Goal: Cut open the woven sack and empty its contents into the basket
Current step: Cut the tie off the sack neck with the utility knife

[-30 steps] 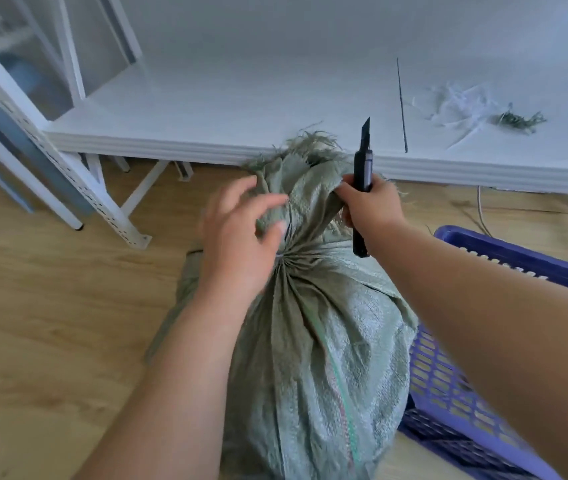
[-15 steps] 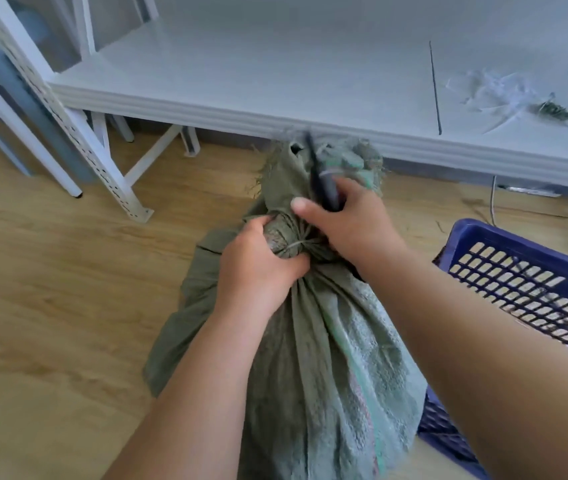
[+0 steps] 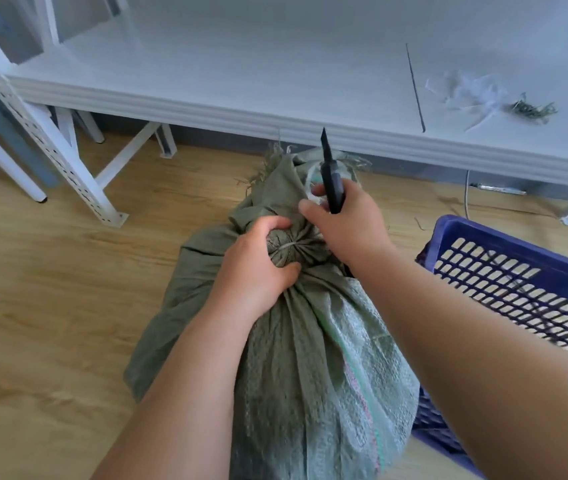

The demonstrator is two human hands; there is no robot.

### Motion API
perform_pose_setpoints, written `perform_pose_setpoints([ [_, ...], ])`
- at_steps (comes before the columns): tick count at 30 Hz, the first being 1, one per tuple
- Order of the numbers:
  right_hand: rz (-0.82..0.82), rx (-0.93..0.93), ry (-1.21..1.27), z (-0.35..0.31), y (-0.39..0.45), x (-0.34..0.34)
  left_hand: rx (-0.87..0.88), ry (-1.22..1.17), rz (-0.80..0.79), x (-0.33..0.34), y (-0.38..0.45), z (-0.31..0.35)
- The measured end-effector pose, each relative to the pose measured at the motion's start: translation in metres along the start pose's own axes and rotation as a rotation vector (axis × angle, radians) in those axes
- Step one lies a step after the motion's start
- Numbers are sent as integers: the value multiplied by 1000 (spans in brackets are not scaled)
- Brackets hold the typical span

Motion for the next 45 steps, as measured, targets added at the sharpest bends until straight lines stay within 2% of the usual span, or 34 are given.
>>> perform_pose_setpoints([
  [1, -16, -26, 26, -1, -4, -1, -29, -14, -10, 0, 1, -1],
  [3, -189, -20, 91, -3, -14, 3, -79, -58, -6, -1, 3, -6],
  [5, -369, 8, 44, 0, -21, 9, -127, -72, 12, -2, 3, -10],
  [6, -404, 7, -1, 1, -22, 11, -144, -69, 12, -2, 3, -10],
  [11, -357, -31, -68, 2, -17, 17, -155, -104, 10, -1, 3, -11],
  [16, -392, -49, -129, 2, -15, 13, -134, -104, -7, -1, 3, -8],
  [20, -302, -140, -261, 0, -17, 10, -88, -48, -39, -2, 4, -6],
  [24, -231, -73, -92, 5, -17, 1, -48, -16, -59, -7, 4, -1],
  [27, -214, -78, -97, 7, -15, -5, -51, 104, -63, -4, 3, 0],
  [29, -226, -78, -135, 8, -16, -4, -40, 176, -22, -2, 2, 0],
  [35, -186, 7, -34, 11, -22, -10, -89, 119, 109, 4, 2, -2],
  [37, -229, 81, -17, 3, -24, -20, -100, 85, 140, 3, 4, -5],
  [41, -464, 323, 173, 4, -42, -19, -120, 71, 195, 5, 3, -5],
  [45, -548, 452, 139, 24, -59, -14, -129, 76, 215, 5, 0, -5],
])
Point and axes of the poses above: each hand's wrist, its own y-axis towards the middle knuckle, its own x-axis out of the palm, z = x × y, the point moved 2 cm from there along y, towards the middle knuckle, and after that the axes turned 7 degrees about y, right-handed, at the moved point
